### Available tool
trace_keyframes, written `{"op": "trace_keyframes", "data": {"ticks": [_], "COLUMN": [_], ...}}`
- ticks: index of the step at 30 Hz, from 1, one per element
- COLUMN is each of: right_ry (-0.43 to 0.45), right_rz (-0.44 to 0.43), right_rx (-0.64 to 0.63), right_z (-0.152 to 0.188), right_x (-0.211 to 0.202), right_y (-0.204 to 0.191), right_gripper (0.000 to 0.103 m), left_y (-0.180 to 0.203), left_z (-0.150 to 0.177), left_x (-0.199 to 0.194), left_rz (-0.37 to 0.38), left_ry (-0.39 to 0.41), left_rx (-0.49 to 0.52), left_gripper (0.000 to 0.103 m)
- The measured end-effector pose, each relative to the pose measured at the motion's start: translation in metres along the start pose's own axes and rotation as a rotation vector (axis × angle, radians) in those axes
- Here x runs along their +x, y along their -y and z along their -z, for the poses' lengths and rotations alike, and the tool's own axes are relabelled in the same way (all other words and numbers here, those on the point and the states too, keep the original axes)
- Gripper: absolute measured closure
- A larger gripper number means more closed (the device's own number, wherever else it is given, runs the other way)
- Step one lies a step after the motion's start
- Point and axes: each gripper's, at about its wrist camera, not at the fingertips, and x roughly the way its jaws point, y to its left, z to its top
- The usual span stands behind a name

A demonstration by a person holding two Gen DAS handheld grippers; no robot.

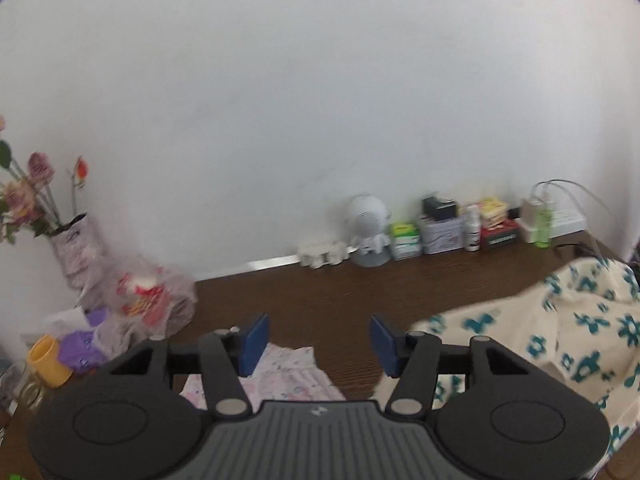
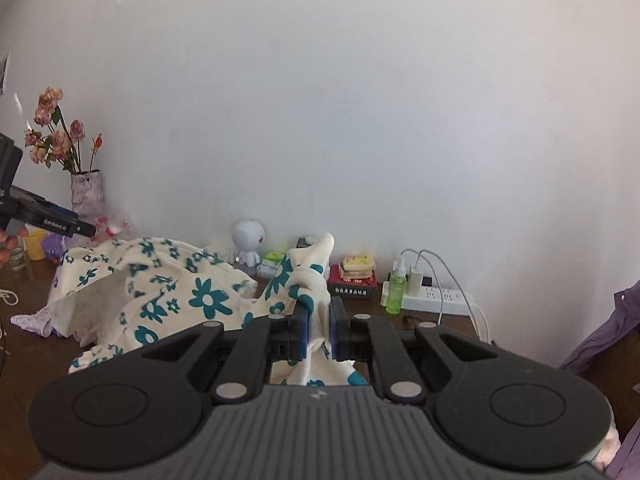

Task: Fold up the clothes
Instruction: 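Lift the cream floral shirt with both grippers and shake it out in the air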

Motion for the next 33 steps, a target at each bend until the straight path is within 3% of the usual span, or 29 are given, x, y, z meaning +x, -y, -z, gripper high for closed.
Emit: {"op": "trace_keyframes", "data": {"ticks": [4, 7, 11, 16, 17, 18, 19, 26, 33], "right_ry": [-0.057, -0.07, -0.077, -0.095, -0.1, -0.106, -0.112, -0.118, -0.003], "right_rz": [-0.008, -0.001, 0.005, 0.016, 0.019, 0.021, 0.023, 0.022, -0.063], "right_rx": [-0.009, -0.03, -0.033, -0.02, -0.017, -0.014, -0.011, -0.014, -0.028], "right_z": [0.016, 0.025, 0.036, 0.049, 0.052, 0.054, 0.057, 0.068, 0.04], "right_x": [0.01, 0.01, -0.001, -0.011, -0.013, -0.015, -0.017, -0.04, -0.085], "right_y": [-0.003, -0.008, -0.015, -0.012, -0.01, -0.009, -0.007, -0.004, -0.02], "right_gripper": [0.094, 0.094, 0.094, 0.094, 0.094, 0.094, 0.094, 0.094, 0.094], "left_y": [0.011, 0.035, 0.075, 0.079, 0.079, 0.079, 0.078, 0.072, 0.029], "left_z": [0.048, 0.088, 0.126, 0.129, 0.129, 0.128, 0.128, 0.123, 0.085], "left_x": [-0.009, -0.02, -0.029, -0.036, -0.037, -0.038, -0.039, -0.057, -0.175], "left_rz": [0.302, 0.531, 0.647, 0.591, 0.576, 0.561, 0.545, 0.434, 0.231], "left_ry": [-0.027, -0.09, -0.128, -0.105, -0.099, -0.093, -0.087, -0.024, 0.284], "left_rx": [0.037, 0.124, 0.305, 0.356, 0.361, 0.367, 0.373, 0.407, 0.394], "left_gripper": [0.047, 0.047, 0.046, 0.043, 0.052, 0.085, 0.101, 0.1, 0.1]}}
